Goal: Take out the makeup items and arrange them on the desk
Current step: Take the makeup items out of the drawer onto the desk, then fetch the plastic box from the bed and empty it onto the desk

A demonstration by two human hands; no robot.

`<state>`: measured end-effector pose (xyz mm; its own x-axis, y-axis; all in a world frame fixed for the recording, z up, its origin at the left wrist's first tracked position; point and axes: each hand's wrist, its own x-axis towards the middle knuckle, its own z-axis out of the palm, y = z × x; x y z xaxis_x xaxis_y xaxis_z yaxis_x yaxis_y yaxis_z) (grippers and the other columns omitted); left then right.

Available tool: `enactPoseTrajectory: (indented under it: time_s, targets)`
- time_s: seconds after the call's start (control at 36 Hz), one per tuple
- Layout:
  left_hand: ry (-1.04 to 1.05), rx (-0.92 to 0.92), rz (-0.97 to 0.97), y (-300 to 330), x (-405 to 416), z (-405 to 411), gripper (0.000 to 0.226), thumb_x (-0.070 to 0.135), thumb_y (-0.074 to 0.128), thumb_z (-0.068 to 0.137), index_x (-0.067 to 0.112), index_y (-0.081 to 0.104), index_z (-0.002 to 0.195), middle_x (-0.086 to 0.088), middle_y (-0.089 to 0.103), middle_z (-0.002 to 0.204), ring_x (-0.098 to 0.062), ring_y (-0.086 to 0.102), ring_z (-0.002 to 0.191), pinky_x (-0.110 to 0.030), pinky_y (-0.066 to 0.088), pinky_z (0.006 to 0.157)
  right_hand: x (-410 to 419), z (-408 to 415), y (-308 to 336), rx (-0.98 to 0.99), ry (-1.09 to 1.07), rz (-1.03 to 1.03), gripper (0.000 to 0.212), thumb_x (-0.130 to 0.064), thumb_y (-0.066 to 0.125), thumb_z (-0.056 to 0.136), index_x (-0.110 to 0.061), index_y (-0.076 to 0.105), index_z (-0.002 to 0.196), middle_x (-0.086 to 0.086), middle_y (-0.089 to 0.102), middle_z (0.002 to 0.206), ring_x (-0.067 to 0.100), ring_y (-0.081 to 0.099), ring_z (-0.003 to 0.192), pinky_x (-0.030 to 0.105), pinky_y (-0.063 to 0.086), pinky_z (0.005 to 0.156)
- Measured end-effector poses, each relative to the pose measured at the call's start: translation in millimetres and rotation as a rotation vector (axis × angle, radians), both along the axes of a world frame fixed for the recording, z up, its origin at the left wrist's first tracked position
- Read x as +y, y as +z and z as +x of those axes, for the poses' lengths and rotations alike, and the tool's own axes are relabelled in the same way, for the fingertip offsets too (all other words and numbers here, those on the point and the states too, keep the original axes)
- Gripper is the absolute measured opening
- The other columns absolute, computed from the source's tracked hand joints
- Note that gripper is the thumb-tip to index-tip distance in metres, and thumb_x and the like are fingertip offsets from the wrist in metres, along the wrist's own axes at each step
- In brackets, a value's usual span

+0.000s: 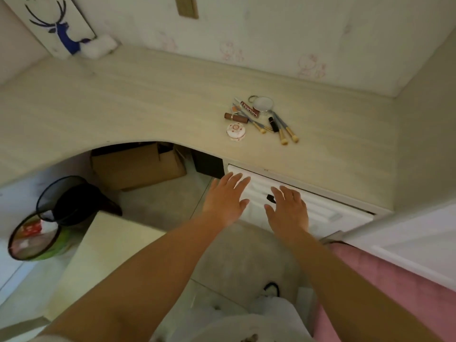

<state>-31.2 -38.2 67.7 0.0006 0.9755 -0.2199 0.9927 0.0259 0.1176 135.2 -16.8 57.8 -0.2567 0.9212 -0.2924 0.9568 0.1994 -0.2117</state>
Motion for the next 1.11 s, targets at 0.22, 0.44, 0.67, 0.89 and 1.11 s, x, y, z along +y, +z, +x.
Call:
enactPoseTrajectory:
  time_s: [0.22, 0.44, 0.67, 0.89, 1.11]
  targets:
    - [-0.124, -0.007, -0.023, -3, -68, -20, 0.061, 0.043, 0.04, 0.097, 0.029, 0.011, 0.149, 0.003, 0.012, 0.158, -0.02, 0.005, 0.146, -0.047, 0.014, 0.118, -85, -30, 6, 0.042, -0.156, 0.028, 0.055, -0.042, 0.034, 0.098, -0.024, 0.02, 0.148, -0.001, 0.02, 0.155, 0.021, 0.015, 0.143, 0.035, 0.02, 0.115]
    - [-0.211, -0.017, 0.008, 2, -155, -22, 0.06, 0.041, 0.041, 0.096, 0.027, 0.015, 0.149, 0.001, 0.017, 0.157, -0.023, 0.012, 0.144, -0.048, 0.018, 0.116, -178, -34, 10, 0.052, -0.222, 0.039, 0.056, -0.041, 0.035, 0.098, -0.023, 0.019, 0.148, 0.0, 0.021, 0.155, 0.022, 0.014, 0.142, 0.037, 0.019, 0.117]
    - [-0.198, -0.021, -0.004, 8, -238, 0, 0.063, 0.043, 0.037, 0.097, 0.025, 0.008, 0.15, 0.002, 0.011, 0.158, -0.021, 0.006, 0.146, -0.046, 0.017, 0.116, -263, -6, 16, 0.028, -0.238, 0.036, 0.059, -0.044, 0.033, 0.098, -0.025, 0.013, 0.149, -0.001, 0.016, 0.157, 0.021, 0.012, 0.143, 0.037, 0.015, 0.117]
    - [-0.253, -0.009, -0.032, 16, -322, 35, 0.066, 0.049, 0.038, 0.095, 0.031, 0.004, 0.149, 0.001, 0.006, 0.158, -0.024, 0.003, 0.146, -0.049, 0.015, 0.116, -357, 27, 23, 0.046, -0.309, 0.062, 0.066, -0.05, 0.031, 0.096, -0.027, 0.002, 0.15, 0.0, 0.008, 0.159, 0.022, 0.007, 0.145, 0.038, 0.008, 0.12]
    - [-0.46, -0.018, -0.023, 25, -379, 59, 0.067, 0.048, 0.039, 0.095, 0.032, 0.003, 0.15, 0.004, 0.005, 0.158, -0.022, 0.002, 0.146, -0.048, 0.012, 0.117, -445, 48, 22, 0.023, -0.497, 0.038, 0.066, -0.05, 0.031, 0.096, -0.026, 0.004, 0.15, 0.002, 0.01, 0.159, 0.024, 0.008, 0.145, 0.04, 0.009, 0.119]
